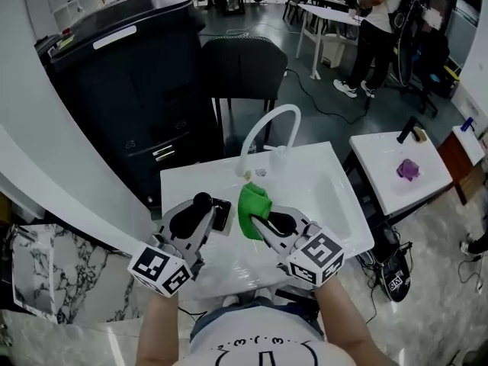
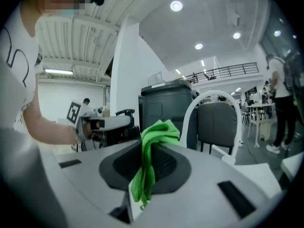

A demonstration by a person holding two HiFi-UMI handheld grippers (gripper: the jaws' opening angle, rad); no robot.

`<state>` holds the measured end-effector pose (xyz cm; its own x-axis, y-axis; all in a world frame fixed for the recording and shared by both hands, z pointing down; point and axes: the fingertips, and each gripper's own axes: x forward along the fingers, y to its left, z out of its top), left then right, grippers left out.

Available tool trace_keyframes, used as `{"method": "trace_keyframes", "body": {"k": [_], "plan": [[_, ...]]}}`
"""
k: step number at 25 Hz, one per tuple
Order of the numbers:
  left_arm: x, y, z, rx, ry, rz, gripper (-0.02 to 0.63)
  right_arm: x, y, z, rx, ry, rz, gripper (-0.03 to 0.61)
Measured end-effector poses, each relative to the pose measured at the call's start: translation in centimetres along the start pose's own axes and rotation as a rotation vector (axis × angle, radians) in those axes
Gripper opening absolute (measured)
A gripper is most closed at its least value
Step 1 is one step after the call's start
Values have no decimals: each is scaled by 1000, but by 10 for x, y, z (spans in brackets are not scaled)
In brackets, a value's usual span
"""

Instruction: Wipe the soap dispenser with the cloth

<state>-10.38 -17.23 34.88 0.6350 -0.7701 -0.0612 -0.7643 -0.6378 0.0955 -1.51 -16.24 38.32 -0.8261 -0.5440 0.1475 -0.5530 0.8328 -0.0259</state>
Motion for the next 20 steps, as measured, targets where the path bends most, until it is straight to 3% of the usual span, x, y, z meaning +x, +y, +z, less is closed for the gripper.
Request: {"method": "trace_keyframes", "body": {"k": [4,11,20], "plan": [[6,-15,0,34,9,-36,91,12,7,10,57,-28,42,48],[-3,-8,2,-102,-58,-19,92,23,2,-39,69,179,-55,48],[-14,-5,3,10,-38,0,91,24,-3,-59,41,246,-43,48]]}}
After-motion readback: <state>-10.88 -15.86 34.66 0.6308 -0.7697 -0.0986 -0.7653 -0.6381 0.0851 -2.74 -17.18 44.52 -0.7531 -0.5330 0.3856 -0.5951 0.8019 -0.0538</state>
